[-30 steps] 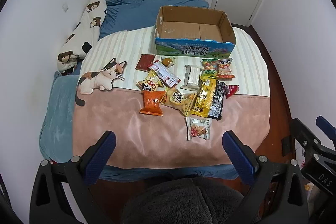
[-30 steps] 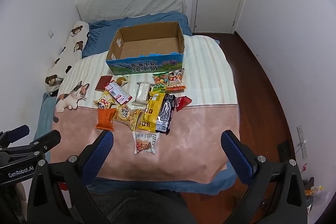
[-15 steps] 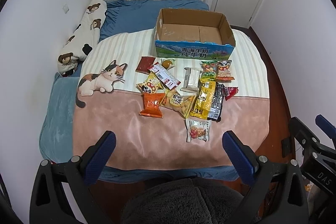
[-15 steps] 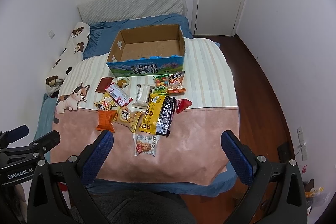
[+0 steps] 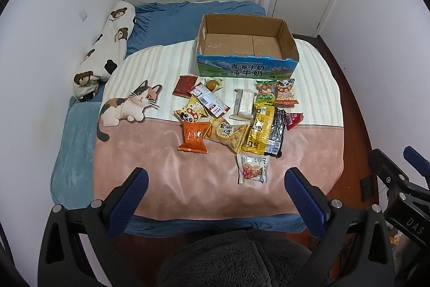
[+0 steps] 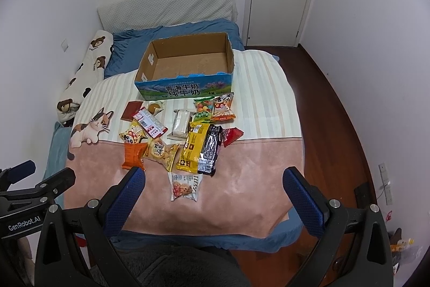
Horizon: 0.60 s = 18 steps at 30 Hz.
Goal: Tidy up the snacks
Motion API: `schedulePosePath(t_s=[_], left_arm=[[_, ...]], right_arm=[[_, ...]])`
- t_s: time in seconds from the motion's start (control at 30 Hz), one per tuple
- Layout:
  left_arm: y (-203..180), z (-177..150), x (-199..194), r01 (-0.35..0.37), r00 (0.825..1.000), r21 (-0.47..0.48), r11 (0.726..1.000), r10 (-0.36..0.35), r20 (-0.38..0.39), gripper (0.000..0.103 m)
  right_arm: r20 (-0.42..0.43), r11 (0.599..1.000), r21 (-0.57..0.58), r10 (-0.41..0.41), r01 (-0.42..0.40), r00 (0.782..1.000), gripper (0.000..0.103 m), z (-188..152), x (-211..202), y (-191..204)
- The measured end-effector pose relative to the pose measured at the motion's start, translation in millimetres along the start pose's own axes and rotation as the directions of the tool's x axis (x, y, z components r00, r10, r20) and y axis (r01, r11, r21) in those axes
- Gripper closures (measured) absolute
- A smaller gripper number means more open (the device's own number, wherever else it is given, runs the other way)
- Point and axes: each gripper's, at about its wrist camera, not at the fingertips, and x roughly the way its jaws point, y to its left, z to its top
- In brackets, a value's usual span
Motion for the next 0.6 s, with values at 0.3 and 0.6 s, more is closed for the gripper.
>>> schedulePosePath(t_s=[0.3, 0.6], left_arm=[[1.9, 0.5, -1.8, -0.001, 1.0, -0.001, 1.0, 0.001, 0.009, 0.0], [6.3, 2.8, -3.8, 0.003, 1.0, -0.001, 1.0, -0.003, 0.014, 0.0]], right_arm=[[0.014, 1.0, 0.001, 0.004, -0.004, 1.0, 0.0, -2.2, -4.1, 2.0], [0.019, 1.0, 0.003, 0.004, -0.004, 1.0, 0.0, -1.6, -5.5, 1.8]])
